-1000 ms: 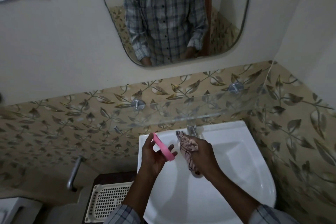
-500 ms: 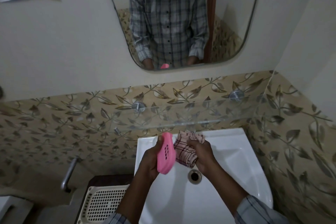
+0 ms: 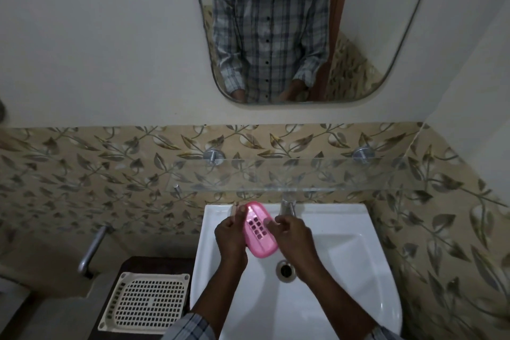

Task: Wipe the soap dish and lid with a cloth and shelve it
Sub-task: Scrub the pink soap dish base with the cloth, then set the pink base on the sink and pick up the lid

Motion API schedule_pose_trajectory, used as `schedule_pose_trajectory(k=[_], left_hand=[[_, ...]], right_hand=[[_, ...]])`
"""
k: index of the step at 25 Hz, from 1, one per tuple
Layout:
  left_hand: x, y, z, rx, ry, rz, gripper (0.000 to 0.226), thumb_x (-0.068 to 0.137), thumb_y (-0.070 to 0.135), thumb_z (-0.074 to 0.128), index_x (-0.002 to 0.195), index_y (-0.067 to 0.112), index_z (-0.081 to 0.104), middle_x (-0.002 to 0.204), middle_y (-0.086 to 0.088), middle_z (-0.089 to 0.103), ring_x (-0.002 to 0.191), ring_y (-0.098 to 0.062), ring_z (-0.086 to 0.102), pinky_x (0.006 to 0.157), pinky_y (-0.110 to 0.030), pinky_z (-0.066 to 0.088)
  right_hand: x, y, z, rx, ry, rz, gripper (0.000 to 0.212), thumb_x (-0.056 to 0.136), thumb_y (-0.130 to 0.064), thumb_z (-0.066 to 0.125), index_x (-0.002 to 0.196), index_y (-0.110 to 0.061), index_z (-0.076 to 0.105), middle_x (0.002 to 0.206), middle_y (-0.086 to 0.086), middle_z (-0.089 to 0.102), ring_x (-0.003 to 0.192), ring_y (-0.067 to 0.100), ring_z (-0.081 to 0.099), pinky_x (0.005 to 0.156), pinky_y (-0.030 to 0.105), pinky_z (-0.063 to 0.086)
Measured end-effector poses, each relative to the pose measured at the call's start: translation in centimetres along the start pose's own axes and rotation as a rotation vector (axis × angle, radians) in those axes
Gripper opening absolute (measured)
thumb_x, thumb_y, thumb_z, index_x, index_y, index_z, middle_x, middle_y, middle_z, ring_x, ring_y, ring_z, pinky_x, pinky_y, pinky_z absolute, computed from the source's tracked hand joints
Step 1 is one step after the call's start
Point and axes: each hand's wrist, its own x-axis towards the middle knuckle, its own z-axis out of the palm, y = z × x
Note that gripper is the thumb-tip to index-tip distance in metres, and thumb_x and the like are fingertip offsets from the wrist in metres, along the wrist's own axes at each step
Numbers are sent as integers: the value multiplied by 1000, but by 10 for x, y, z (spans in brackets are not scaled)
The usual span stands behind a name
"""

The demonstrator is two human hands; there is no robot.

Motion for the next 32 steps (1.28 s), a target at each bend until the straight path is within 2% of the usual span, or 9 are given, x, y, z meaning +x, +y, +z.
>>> schedule_pose_trajectory(k=[3, 7, 11, 13, 16, 20, 27, 29, 32], left_hand=[[0, 0, 0, -68, 109, -7, 45, 85, 45, 71, 69, 3, 70, 67, -16, 72, 61, -26, 67, 63, -34, 53], [0, 3, 1, -142, -9, 22, 55, 90, 55, 58, 79, 3, 69, 77, -19, 71, 71, -28, 66, 69, -42, 54], [11, 4, -22, -361, -78, 73, 27, 94, 6, 59, 121, 7, 58, 100, -21, 65, 81, -30, 68, 82, -54, 55], [22, 2, -38, -412, -74, -4, 44, 91, -7, 53, 134, 2, 47, 111, -24, 59, 87, -31, 68, 80, -51, 58], [21, 7, -52, -439, -240, -192, 21, 96, 3, 41, 110, -5, 56, 95, -25, 64, 73, -26, 73, 67, -37, 63], [18, 2, -59, -434, -270, -194, 24, 98, 5, 38, 97, -4, 60, 82, -20, 73, 70, -27, 74, 66, -38, 63], [18, -11, -63, -444, -187, -232, 28, 98, 6, 43, 116, -9, 58, 106, -27, 67, 82, -30, 74, 78, -46, 60], [18, -12, -58, -468, -184, -240, 32, 100, 10, 42, 121, -9, 56, 111, -27, 66, 82, -27, 74, 78, -44, 60], [20, -14, -51, -465, -196, -229, 42, 103, 17, 39, 133, -11, 48, 117, -31, 61, 84, -30, 73, 82, -48, 55]], right_hand=[[-8, 14, 7, 178, -15, 25, 34, 87, -16, 73, 120, -13, 64, 95, 5, 73, 77, 18, 74, 61, 26, 62], [7, 28, -10, 272, 144, -26, 19, 85, -9, 75, 104, -7, 76, 76, 3, 77, 59, 9, 72, 57, 23, 60], [47, 61, -77, 248, 345, -43, 16, 91, -8, 69, 104, -2, 75, 83, 12, 75, 68, 21, 68, 69, 35, 59], [72, 86, -111, 113, 392, 4, 19, 94, -1, 63, 107, 9, 72, 95, 20, 74, 81, 28, 68, 80, 46, 57], [110, 107, -136, -221, 327, 52, 21, 95, -2, 60, 107, 10, 72, 108, 30, 72, 102, 37, 68, 87, 38, 49], [152, 122, -135, -461, 151, 31, 24, 97, -6, 59, 108, 12, 71, 116, 32, 68, 112, 38, 63, 93, 39, 44], [149, 135, -110, -428, 300, -2, 43, 98, -18, 61, 132, 7, 55, 130, 28, 60, 124, 37, 56, 106, 39, 40], [135, 148, -98, -482, 211, -119, 44, 97, -20, 60, 135, 2, 55, 137, 23, 56, 130, 35, 50, 111, 42, 38], [130, 167, -90, -907, -7, -177, 46, 103, -33, 46, 146, -14, 46, 154, 10, 40, 145, 24, 34, 120, 38, 26]])
